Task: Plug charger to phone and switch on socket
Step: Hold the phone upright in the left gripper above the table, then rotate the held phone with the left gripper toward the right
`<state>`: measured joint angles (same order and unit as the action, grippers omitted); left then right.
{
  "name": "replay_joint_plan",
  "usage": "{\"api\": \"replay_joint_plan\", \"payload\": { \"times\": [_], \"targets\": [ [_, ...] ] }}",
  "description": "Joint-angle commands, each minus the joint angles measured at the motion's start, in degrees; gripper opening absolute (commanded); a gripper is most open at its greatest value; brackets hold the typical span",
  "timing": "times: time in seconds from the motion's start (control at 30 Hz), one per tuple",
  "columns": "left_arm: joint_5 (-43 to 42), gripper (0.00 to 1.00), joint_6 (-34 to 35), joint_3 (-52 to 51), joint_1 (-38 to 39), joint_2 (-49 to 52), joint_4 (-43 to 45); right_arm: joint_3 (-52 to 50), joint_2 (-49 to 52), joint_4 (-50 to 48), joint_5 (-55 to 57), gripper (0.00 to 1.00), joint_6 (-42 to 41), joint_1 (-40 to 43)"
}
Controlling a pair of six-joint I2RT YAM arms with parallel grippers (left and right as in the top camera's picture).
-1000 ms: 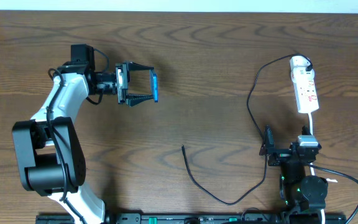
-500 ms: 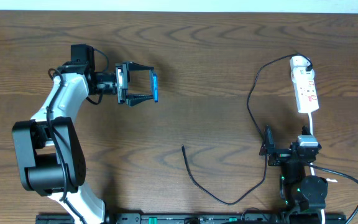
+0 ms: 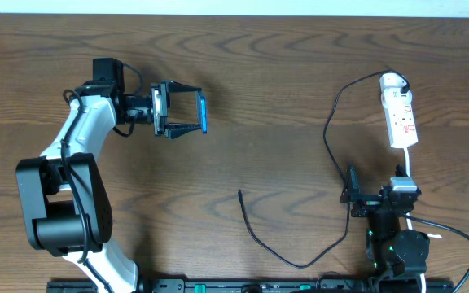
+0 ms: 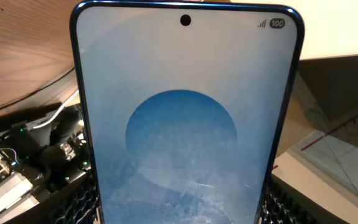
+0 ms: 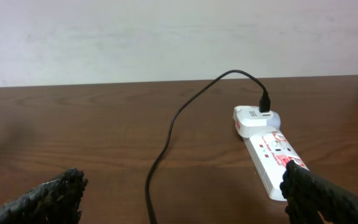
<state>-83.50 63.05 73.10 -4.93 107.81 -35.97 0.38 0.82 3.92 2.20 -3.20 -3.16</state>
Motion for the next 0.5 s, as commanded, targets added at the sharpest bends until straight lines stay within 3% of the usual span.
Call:
{"api": "replay_joint_plan", "payload": {
  "times": [0.0,0.33,0.47],
  "targets": [
    [-2.84,0.07,0.28,2.03,-0.09,-2.19,-0.17,-0.07,-0.48,0.20,0.44,0.99,0.50,-0.26],
    [1.95,0.07,-0.44,2.03,-0.09,-2.19,-0.13,-0.07,-0.48,0.20,0.44,0.99,0.50,-0.26],
    [6.25,0.07,-4.04,2.03,-0.09,-2.19,0.79,-0.07,-0.48,0.17,0.44,0.99,0.50,-0.26]
  ]
}}
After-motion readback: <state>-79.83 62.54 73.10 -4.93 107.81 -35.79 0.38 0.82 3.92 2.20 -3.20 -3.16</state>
